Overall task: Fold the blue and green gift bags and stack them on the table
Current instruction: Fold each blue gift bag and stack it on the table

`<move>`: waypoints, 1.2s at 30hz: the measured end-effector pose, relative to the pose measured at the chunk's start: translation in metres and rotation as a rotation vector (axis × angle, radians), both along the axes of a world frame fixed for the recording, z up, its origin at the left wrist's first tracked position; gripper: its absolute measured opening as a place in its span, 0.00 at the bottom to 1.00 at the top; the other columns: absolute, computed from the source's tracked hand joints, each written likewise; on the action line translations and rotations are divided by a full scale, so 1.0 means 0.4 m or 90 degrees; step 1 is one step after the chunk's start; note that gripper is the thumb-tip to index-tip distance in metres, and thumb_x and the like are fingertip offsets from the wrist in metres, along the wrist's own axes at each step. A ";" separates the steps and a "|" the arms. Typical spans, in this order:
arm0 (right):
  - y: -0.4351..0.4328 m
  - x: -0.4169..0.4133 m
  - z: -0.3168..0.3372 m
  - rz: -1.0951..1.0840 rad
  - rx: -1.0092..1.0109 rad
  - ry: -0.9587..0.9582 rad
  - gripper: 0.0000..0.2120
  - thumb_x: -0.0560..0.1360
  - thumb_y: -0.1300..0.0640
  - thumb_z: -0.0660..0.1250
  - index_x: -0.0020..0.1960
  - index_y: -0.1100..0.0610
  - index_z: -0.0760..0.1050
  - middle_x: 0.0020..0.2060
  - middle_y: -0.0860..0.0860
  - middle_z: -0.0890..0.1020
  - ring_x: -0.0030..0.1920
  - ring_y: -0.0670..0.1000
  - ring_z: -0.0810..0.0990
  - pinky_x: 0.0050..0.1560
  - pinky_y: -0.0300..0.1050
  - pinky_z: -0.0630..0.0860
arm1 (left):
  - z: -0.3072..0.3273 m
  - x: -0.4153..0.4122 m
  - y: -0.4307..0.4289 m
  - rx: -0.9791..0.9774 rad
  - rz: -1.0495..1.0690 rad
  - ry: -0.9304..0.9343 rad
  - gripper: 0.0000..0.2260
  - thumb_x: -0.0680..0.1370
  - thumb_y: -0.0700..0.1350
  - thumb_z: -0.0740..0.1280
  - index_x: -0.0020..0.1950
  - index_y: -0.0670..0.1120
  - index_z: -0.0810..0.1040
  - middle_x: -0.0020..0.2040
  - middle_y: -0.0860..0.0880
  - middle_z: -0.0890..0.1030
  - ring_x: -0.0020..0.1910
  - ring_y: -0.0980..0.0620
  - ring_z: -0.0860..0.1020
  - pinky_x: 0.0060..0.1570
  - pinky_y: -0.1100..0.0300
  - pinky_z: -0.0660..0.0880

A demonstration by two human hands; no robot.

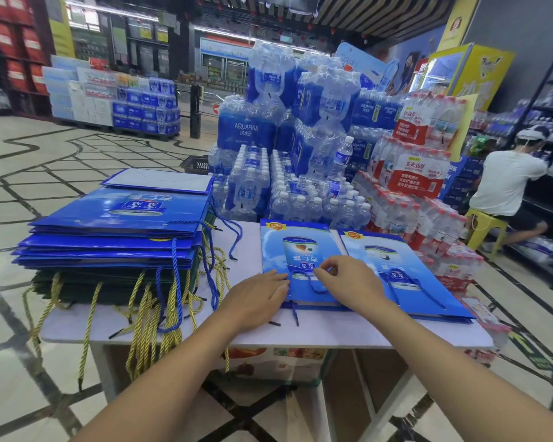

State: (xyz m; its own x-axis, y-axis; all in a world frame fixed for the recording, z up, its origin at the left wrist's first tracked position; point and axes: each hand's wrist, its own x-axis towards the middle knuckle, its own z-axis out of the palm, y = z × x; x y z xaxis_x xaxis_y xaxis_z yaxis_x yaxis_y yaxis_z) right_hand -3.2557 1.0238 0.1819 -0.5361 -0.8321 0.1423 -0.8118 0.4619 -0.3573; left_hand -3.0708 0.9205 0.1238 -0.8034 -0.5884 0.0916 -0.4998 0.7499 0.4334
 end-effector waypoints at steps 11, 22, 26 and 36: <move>-0.096 -0.013 -0.036 0.105 0.183 0.160 0.13 0.78 0.41 0.65 0.55 0.49 0.76 0.53 0.49 0.81 0.54 0.54 0.79 0.48 0.48 0.75 | -0.016 -0.007 -0.014 -0.056 -0.026 -0.015 0.21 0.88 0.54 0.49 0.79 0.53 0.69 0.81 0.58 0.64 0.81 0.57 0.56 0.78 0.57 0.58; -0.160 -0.147 0.045 -0.047 -0.025 -0.314 0.05 0.83 0.63 0.59 0.50 0.63 0.71 0.41 0.58 0.81 0.40 0.55 0.81 0.41 0.49 0.78 | -0.014 0.000 -0.014 -0.082 -0.031 -0.005 0.21 0.87 0.54 0.53 0.80 0.54 0.67 0.80 0.58 0.65 0.79 0.57 0.60 0.74 0.57 0.62; -0.156 -0.120 0.070 -0.045 -0.091 -0.562 0.09 0.82 0.53 0.64 0.55 0.60 0.75 0.37 0.54 0.76 0.32 0.52 0.74 0.38 0.47 0.77 | -0.016 0.000 -0.011 -0.082 -0.016 0.011 0.19 0.87 0.54 0.55 0.78 0.55 0.67 0.76 0.55 0.70 0.72 0.52 0.70 0.67 0.55 0.69; -0.260 -0.103 0.145 0.001 -0.019 -0.753 0.16 0.81 0.45 0.66 0.38 0.52 0.71 0.25 0.45 0.65 0.22 0.44 0.57 0.21 0.33 0.54 | -0.026 -0.008 -0.031 -0.133 -0.108 -0.062 0.23 0.87 0.47 0.51 0.79 0.70 0.60 0.84 0.54 0.55 0.83 0.52 0.51 0.81 0.51 0.49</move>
State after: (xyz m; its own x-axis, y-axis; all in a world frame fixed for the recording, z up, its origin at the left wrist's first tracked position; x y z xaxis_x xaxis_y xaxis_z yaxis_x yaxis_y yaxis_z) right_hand -3.2971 0.9199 0.2399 -0.3462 -0.8376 -0.4225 0.0307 0.4400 -0.8974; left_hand -3.0741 0.9082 0.1135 -0.9000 -0.4207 0.1142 -0.3906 0.8945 0.2174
